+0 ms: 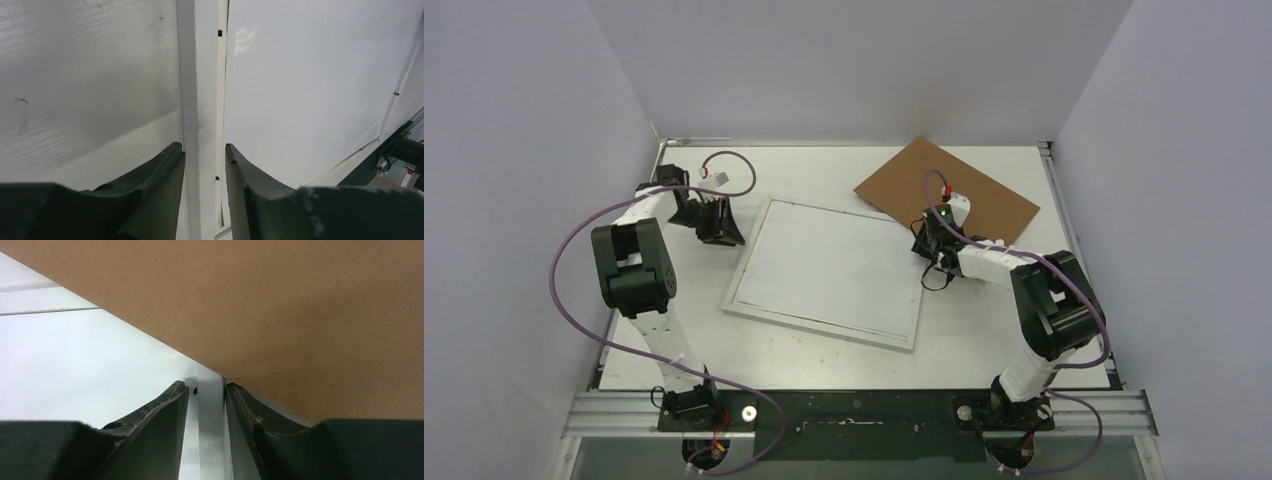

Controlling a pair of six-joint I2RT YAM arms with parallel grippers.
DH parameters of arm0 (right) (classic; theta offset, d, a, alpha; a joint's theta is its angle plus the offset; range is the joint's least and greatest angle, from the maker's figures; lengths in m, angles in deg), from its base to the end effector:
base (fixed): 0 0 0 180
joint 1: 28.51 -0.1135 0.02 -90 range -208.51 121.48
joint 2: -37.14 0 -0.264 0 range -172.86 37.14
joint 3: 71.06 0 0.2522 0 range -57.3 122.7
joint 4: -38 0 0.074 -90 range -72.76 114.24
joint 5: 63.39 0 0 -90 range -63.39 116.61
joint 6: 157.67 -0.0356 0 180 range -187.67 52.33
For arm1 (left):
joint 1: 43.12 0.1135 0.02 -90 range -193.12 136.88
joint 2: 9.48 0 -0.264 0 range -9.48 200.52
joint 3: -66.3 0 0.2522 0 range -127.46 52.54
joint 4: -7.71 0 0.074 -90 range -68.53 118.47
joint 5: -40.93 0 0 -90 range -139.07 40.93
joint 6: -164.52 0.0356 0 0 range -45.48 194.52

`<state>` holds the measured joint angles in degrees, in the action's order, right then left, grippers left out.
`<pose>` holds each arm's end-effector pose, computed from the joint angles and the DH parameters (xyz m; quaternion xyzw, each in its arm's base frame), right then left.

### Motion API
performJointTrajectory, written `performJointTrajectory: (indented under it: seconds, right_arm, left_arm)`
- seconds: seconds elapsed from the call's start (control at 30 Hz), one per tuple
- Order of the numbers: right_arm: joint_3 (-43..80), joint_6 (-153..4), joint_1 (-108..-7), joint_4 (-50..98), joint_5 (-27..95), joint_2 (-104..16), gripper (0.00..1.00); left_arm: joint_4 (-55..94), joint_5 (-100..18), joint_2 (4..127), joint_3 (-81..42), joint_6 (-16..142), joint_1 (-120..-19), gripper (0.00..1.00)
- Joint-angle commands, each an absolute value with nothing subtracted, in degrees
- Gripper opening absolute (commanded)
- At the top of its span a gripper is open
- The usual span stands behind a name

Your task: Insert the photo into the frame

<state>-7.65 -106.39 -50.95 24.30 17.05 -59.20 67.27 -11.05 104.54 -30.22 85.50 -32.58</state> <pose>0.3126 0.1227 0.1595 0.1616 0.9123 0.1207 0.3564 0.3883 0.0499 0.1793 0.0403 0.9393 -0.2981 0.1651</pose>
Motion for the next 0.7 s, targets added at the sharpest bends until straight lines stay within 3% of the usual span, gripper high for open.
performJointTrajectory:
  seconds: [0.0, 0.17, 0.43, 0.67]
  right_arm:
    - [-8.1, -107.5, -50.4, 29.0, 17.4, -57.9, 0.34]
    - [-8.5, -107.3, -50.3, 28.8, 17.6, -57.3, 0.24]
    - [-9.0, -107.4, -50.2, 28.8, 18.4, -56.7, 0.21]
    - [-9.2, -107.2, -50.2, 29.0, 19.4, -56.0, 0.05]
  left_arm:
    - [67.0, -9.4, 104.1, -30.4, 86.1, -32.4, 0.34]
    - [67.0, -9.4, 104.2, -30.3, 86.1, -32.4, 0.34]
    - [66.9, -9.4, 104.0, -30.2, 86.0, -32.5, 0.33]
    - [66.7, -9.4, 104.0, -29.7, 85.9, -32.5, 0.33]
